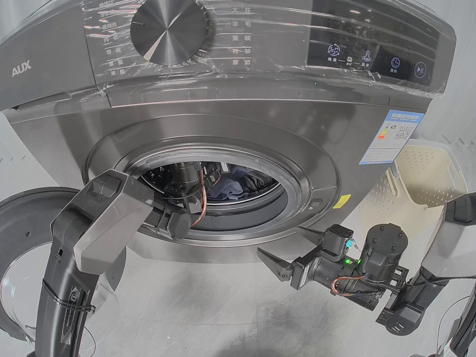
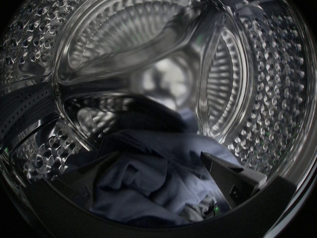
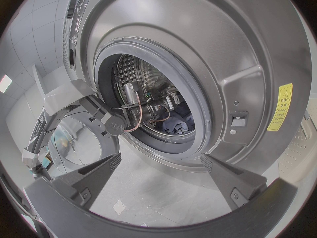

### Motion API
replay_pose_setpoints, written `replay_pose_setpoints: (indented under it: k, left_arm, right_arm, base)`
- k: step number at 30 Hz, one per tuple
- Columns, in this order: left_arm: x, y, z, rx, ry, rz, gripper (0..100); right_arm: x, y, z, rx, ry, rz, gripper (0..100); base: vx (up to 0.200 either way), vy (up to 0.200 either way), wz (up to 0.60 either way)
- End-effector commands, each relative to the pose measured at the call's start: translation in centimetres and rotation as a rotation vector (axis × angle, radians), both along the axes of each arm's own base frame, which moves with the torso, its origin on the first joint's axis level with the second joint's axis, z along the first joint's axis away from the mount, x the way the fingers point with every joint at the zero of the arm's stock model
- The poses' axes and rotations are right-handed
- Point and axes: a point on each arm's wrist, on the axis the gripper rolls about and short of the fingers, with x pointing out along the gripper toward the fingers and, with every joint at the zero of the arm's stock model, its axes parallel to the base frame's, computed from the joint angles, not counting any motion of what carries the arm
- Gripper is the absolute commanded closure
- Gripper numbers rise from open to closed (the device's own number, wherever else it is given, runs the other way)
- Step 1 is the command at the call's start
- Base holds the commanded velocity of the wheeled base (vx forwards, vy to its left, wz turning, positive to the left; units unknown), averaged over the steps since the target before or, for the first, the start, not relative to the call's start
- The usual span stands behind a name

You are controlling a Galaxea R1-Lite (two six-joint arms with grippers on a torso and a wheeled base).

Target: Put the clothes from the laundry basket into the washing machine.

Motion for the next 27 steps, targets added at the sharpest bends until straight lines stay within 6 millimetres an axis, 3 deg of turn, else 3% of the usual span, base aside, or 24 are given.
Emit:
replay_pose_setpoints:
  k: [1,7,12,14,15,17,18,19,20,22,24,26,27]
  left_arm:
    - [-1.9,-0.4,0.4,0.043,0.033,-0.019,0]
    - [-4.6,-1.1,1.0,0.069,0.070,-0.072,0]
    - [-10.2,-1.5,-1.2,0.187,0.134,-0.189,0]
    - [-11.0,-1.5,-1.5,0.201,0.127,-0.213,0]
    - [-12.9,-1.4,-2.5,0.231,0.119,-0.268,0]
    - [-13.7,-1.4,-2.9,0.238,0.121,-0.287,0]
    - [-15.6,-1.3,-3.1,0.243,0.123,-0.319,0]
    - [-15.6,-1.3,-3.1,0.243,0.123,-0.319,0]
    - [-17.2,-0.9,-3.0,0.249,0.128,-0.335,0]
    - [-18.0,-0.7,-2.8,0.248,0.127,-0.341,0]
    - [-20.8,0.1,-1.7,0.241,0.119,-0.375,0]
    - [-21.5,0.3,-1.4,0.236,0.119,-0.381,0]
    - [-23.5,1.0,-1.1,0.238,0.124,-0.404,0]
  right_arm:
    - [0.0,0.0,-0.1,-0.002,0.003,0.001,0]
    - [0.0,0.0,-0.1,-0.002,0.003,0.001,0]
    - [-0.3,-0.3,-0.4,-0.014,0.018,-0.001,0]
    - [-0.4,-0.4,-0.4,-0.018,0.022,-0.001,0]
    - [-0.8,-0.8,-0.5,-0.027,0.033,0.000,0]
    - [-1.0,-1.0,-0.6,-0.033,0.039,0.005,0]
    - [-1.8,-1.6,-0.5,-0.043,0.049,0.011,0]
    - [-1.8,-1.6,-0.5,-0.043,0.049,0.011,0]
    - [-2.4,-2.1,-0.5,-0.054,0.054,0.015,0]
    - [-2.6,-2.3,-0.4,-0.058,0.056,0.015,0]
    - [-3.2,-2.9,-0.1,-0.058,0.058,0.012,0]
    - [-3.3,-3.0,0.0,-0.056,0.058,0.010,0]
    - [-3.7,-3.4,0.4,-0.049,0.050,0.007,0]
  base:
    - [0.000,0.000,0.00]
    - [0.000,0.000,0.00]
    - [0.000,0.000,0.00]
    - [0.000,0.000,0.00]
    - [0.000,0.000,0.00]
    - [0.000,0.000,0.00]
    - [0.000,0.000,0.00]
    - [0.000,0.000,0.00]
    - [0.000,0.000,0.00]
    - [0.000,0.000,0.00]
    - [0.000,0.000,0.00]
    - [0.000,0.000,0.00]
    - [0.000,0.000,0.00]
